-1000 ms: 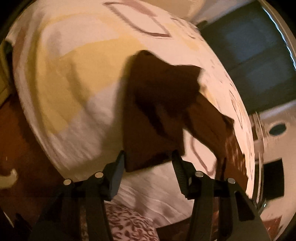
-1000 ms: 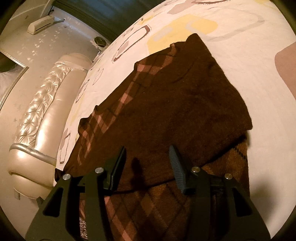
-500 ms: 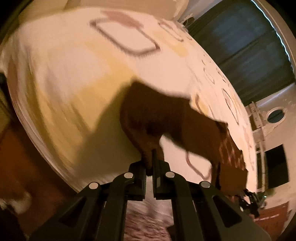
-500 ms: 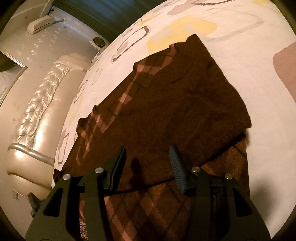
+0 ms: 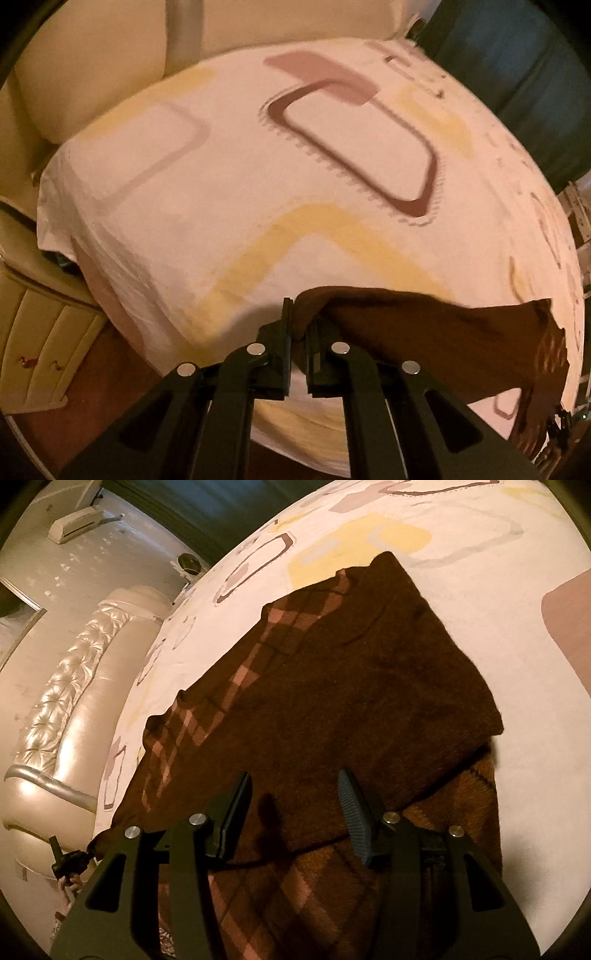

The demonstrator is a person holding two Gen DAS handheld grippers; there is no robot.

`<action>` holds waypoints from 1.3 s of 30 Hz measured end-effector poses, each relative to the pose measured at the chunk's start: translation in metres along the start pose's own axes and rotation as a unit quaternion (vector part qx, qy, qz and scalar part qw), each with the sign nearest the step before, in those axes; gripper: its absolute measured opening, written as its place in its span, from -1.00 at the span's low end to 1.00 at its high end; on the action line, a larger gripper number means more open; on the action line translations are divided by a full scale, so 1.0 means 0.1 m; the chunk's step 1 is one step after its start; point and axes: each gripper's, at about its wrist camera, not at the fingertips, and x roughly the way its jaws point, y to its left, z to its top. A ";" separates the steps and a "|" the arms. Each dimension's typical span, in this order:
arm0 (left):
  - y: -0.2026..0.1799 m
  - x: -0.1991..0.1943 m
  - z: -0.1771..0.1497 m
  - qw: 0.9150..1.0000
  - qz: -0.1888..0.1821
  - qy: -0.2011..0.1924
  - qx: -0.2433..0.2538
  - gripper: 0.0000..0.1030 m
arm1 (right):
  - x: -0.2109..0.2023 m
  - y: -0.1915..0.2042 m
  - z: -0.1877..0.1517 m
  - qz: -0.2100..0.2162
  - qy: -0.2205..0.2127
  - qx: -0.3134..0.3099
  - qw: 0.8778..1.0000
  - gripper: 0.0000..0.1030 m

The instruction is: Fold small clothes

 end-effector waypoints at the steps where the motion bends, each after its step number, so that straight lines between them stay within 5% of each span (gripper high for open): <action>1: 0.08 0.06 -0.02 1.000 -0.003 0.007 -0.006 -0.81 | 0.00 0.01 0.00 -0.002 0.000 0.000 1.000 0.00; 6: 0.39 0.11 -0.17 0.999 -0.012 0.012 -0.036 -0.78 | 0.01 0.07 0.00 -0.012 0.000 -0.008 1.000 0.10; 9: 0.59 0.07 -0.29 0.996 -0.058 0.004 -0.062 -0.71 | 0.01 0.09 -0.02 -0.019 -0.002 -0.012 1.000 0.12; 11: 0.64 0.05 -0.37 0.993 -0.089 -0.004 -0.072 -0.20 | 0.01 0.10 -0.03 -0.022 -0.004 -0.011 1.000 0.13; 13: 0.62 0.05 -0.44 0.992 -0.104 -0.022 -0.071 -0.07 | 0.00 0.11 -0.05 -0.024 -0.008 -0.011 1.000 0.13; 25: 0.54 0.13 -0.37 0.979 -0.166 -0.048 -0.110 0.05 | 0.01 0.18 -0.09 -0.042 -0.012 -0.016 0.999 0.13; 30: 0.59 -0.16 -0.41 0.966 -0.211 -0.098 -0.113 0.05 | 0.01 0.19 -0.09 -0.042 -0.011 -0.016 0.999 0.13; 39: 0.43 0.21 -0.34 0.970 -0.215 -0.046 -0.105 0.05 | 0.00 0.20 -0.12 -0.044 -0.014 -0.014 0.999 0.13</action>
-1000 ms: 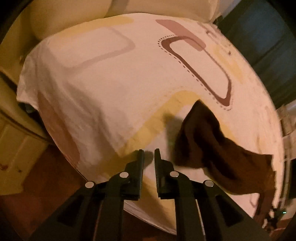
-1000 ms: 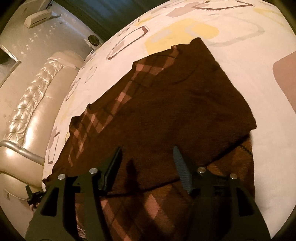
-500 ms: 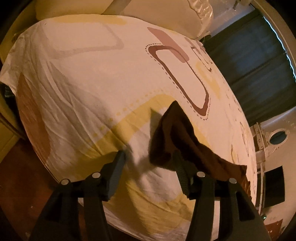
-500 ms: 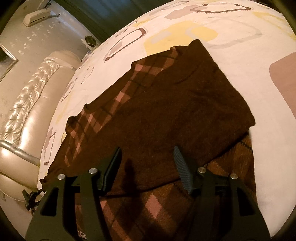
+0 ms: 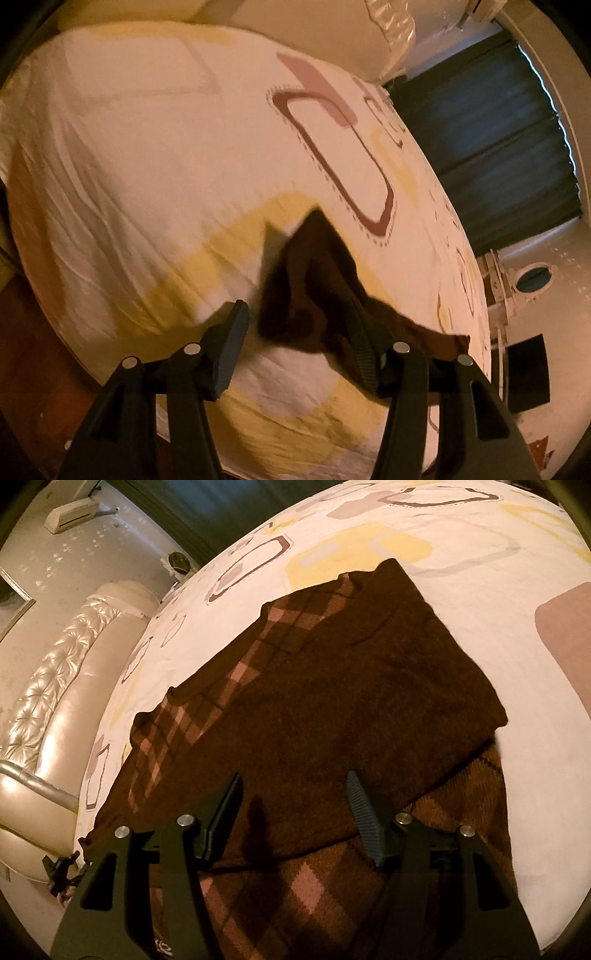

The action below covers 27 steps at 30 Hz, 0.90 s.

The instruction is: Fold small clothes

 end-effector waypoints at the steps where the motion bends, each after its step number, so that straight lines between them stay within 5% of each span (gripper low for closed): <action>1: -0.02 0.01 -0.03 1.000 -0.003 0.001 0.007 0.05 | 0.00 -0.01 0.01 0.000 0.000 0.001 1.000 0.13; 6: -0.08 0.03 -0.11 0.999 -0.024 0.016 0.015 0.03 | 0.00 0.01 0.00 -0.002 -0.002 -0.002 1.000 0.13; 13: 0.01 0.08 -0.14 0.999 -0.022 0.033 -0.014 -0.84 | 0.00 0.00 0.00 -0.002 -0.005 0.000 1.000 0.13; 21: -0.03 -0.43 -0.16 0.998 -0.054 0.001 -0.019 -0.86 | 0.00 -0.03 0.00 0.002 -0.005 0.006 1.000 0.13; 27: 0.12 -0.49 -0.13 0.998 -0.035 0.025 -0.043 -0.86 | 0.01 -0.03 0.00 0.002 -0.006 0.007 1.000 0.14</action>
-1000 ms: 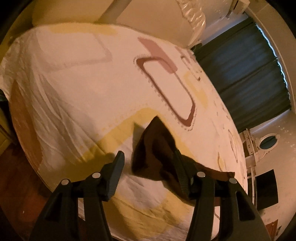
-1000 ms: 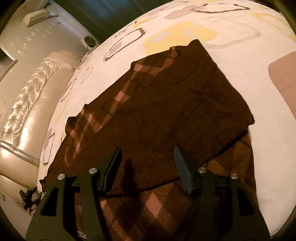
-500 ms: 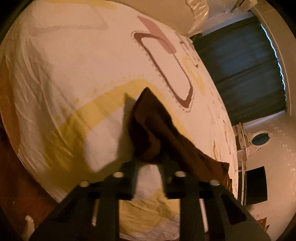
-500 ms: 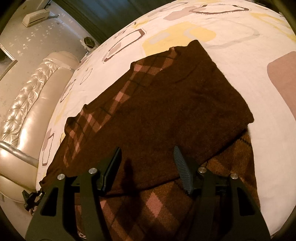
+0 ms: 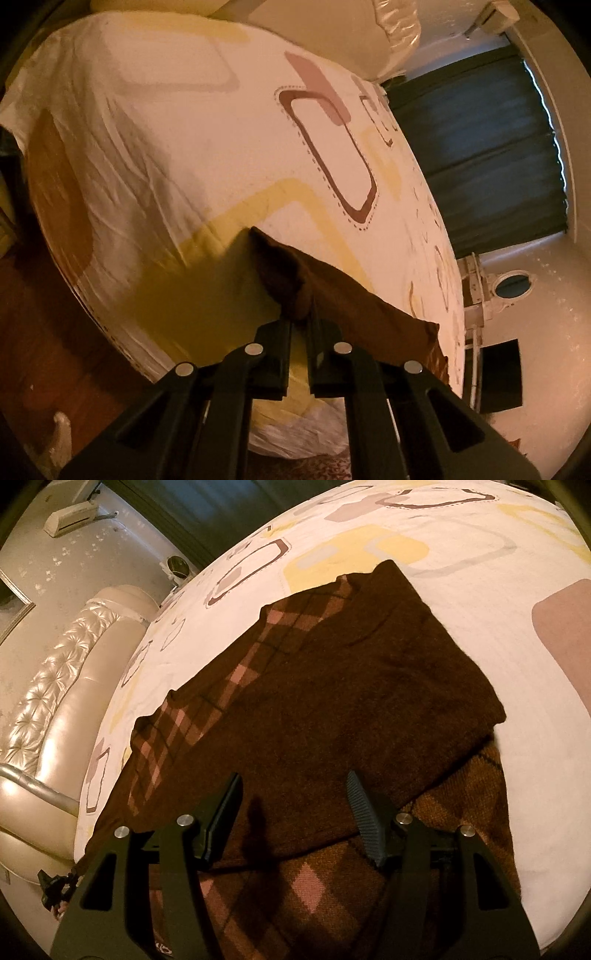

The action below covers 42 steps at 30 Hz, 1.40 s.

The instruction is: Fold small clothes

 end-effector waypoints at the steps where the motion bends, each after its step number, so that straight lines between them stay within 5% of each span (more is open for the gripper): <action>1: -0.02 0.01 0.00 1.000 0.001 -0.001 0.000 -0.86 | 0.00 0.00 0.00 0.000 0.000 0.000 1.000 0.13; 10: -0.63 -0.01 0.03 0.998 0.022 -0.018 0.059 -0.86 | -0.14 0.00 0.02 0.006 0.001 0.011 1.000 0.13; 19: -2.23 0.05 -0.19 0.982 0.005 -0.024 0.190 -0.86 | -0.46 -0.05 0.05 0.019 -0.008 0.001 1.000 0.13; 25: -3.56 0.47 -0.87 0.952 -0.028 0.011 0.304 -0.86 | -0.67 -0.18 0.06 0.020 -0.002 -0.012 1.000 0.13; 31: -4.64 1.19 -1.97 0.910 -0.077 0.089 0.397 -0.86 | -0.82 -0.27 0.04 0.018 0.011 -0.033 0.999 0.13; 35: -4.97 1.69 -2.73 0.883 -0.083 0.145 0.438 -0.86 | -0.90 -0.31 0.01 0.021 0.014 -0.044 0.999 0.13; 42: -5.03 2.55 -3.75 0.856 -0.069 0.238 0.453 -0.86 | -0.97 -0.51 0.02 0.033 0.015 -0.023 0.999 0.13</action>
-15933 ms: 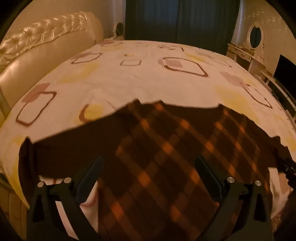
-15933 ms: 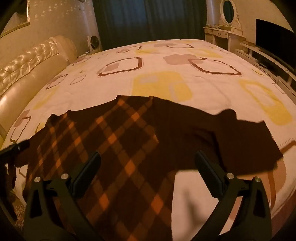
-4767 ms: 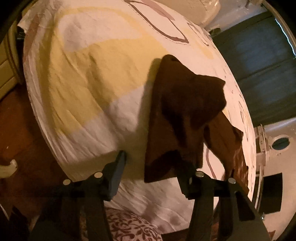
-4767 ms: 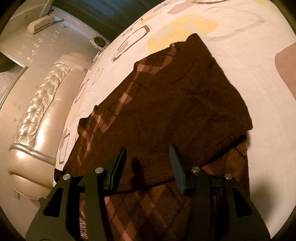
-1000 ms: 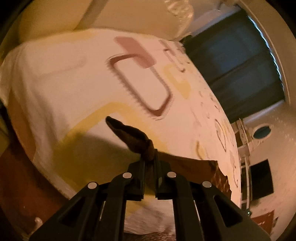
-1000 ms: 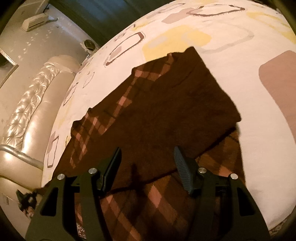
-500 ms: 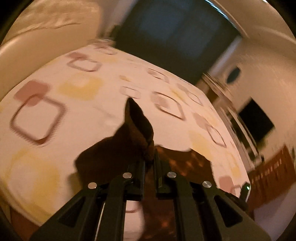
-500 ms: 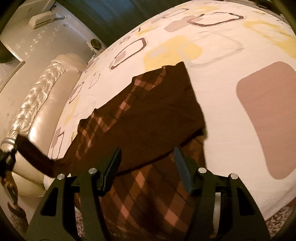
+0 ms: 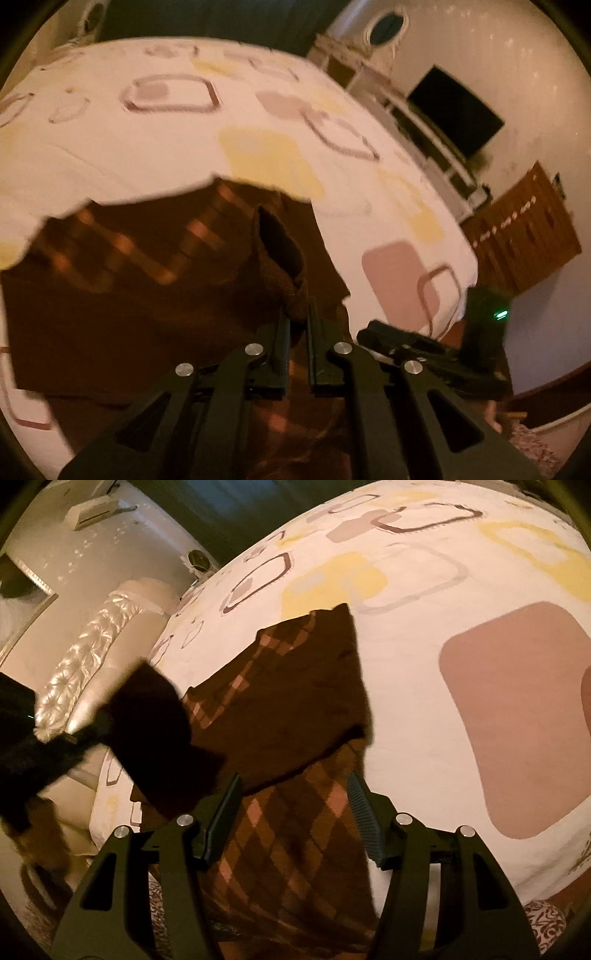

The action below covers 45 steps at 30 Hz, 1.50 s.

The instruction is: Fold small clothes

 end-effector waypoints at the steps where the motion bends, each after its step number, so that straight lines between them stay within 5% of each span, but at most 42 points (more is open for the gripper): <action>1: -0.02 0.14 -0.03 1.000 0.001 0.012 0.001 -0.86 | -0.01 -0.04 0.00 0.001 0.000 0.005 1.000 0.13; 10: -0.16 0.94 -0.30 0.997 0.043 0.064 0.016 -0.82 | 0.00 -0.26 -0.01 0.011 0.002 0.042 0.999 0.14; 16: -0.18 0.74 -0.44 0.998 0.061 0.019 0.026 -0.06 | -0.02 -0.27 0.01 0.016 -0.002 0.048 0.999 0.14; 20: -0.03 0.27 -0.63 0.992 0.113 -0.049 0.033 0.42 | -0.03 -0.24 0.03 0.041 0.001 0.054 0.998 0.13; 25: 0.52 -0.18 -0.90 0.979 0.182 -0.092 0.004 0.42 | 0.14 -0.12 0.05 0.082 0.029 0.069 0.994 0.13; 28: 0.98 -0.32 -1.04 0.970 0.226 -0.086 -0.032 0.42 | 0.34 -0.10 0.06 0.089 0.046 0.088 0.991 0.09; 33: 1.48 -0.36 -1.20 0.965 0.227 -0.077 -0.103 0.42 | 0.60 -0.07 0.02 0.078 0.067 0.107 0.989 0.08; 35: 1.53 -0.36 -1.23 0.964 0.225 -0.083 -0.112 0.42 | 0.65 -0.07 0.00 0.077 0.066 0.110 0.989 -0.06; 37: 1.51 -0.35 -1.23 0.963 0.237 -0.082 -0.099 0.42 | 0.69 -0.04 -0.01 0.064 0.067 0.106 0.990 -0.58; 39: 1.49 -0.34 -1.23 0.961 0.248 -0.080 -0.091 0.42 | 0.72 -0.03 -0.01 0.061 0.074 0.102 0.990 -0.88; 45: 1.75 -0.46 -1.29 0.960 0.211 -0.090 -0.163 0.42 | 0.42 0.11 0.07 0.085 0.025 0.077 0.993 -0.91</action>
